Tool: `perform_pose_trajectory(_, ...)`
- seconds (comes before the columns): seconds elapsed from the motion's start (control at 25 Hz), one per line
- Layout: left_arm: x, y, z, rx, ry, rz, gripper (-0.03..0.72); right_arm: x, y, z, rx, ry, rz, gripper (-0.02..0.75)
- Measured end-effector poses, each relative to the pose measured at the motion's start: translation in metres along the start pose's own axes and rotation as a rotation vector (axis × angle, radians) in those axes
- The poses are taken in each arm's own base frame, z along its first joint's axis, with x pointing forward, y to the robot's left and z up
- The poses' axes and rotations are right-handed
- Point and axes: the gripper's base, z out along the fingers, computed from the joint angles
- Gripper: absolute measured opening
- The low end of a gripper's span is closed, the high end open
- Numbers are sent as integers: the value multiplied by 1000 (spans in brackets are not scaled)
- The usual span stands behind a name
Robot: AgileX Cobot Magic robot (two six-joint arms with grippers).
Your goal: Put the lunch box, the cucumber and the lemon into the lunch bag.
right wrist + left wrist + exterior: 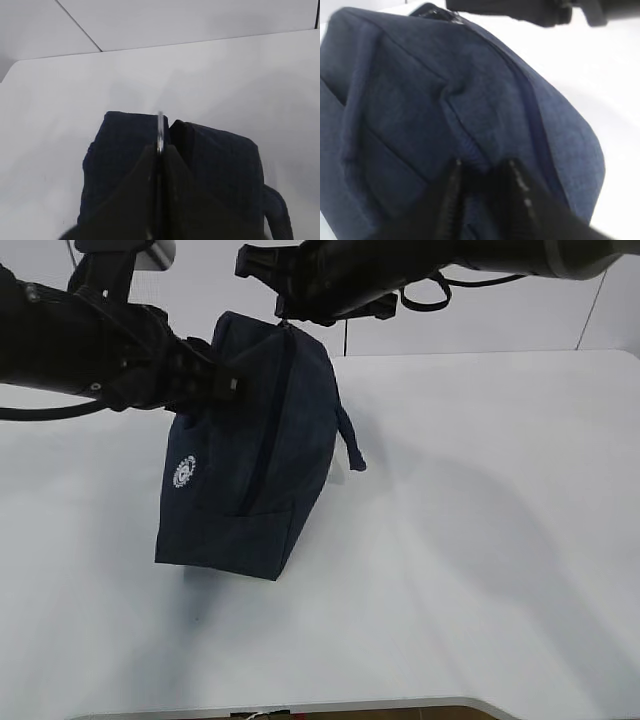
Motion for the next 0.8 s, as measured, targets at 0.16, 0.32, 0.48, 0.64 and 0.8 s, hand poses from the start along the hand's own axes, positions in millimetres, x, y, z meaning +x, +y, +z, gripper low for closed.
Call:
perform_pose_trajectory(0.16, 4, -2, 0, 23, 42, 37, 26, -1, 0, 0, -2, -1, -4, 5)
perform_pose_trajectory(0.32, 3, -7, -12, 57, 69, 104, 15, -7, 3, -3, -5, -10, -28, 5)
perform_pose_trajectory(0.48, 3, -14, -30, 105, 121, 199, 14, -14, 8, -8, -12, -17, -58, 5)
perform_pose_trajectory(0.64, 6, -21, -46, 163, 186, 263, 14, -10, 7, -6, -1, 16, -76, 5)
perform_pose_trajectory(0.8, 9, -25, -57, 205, 226, 301, 14, -8, 6, -5, 1, 26, -129, 5)
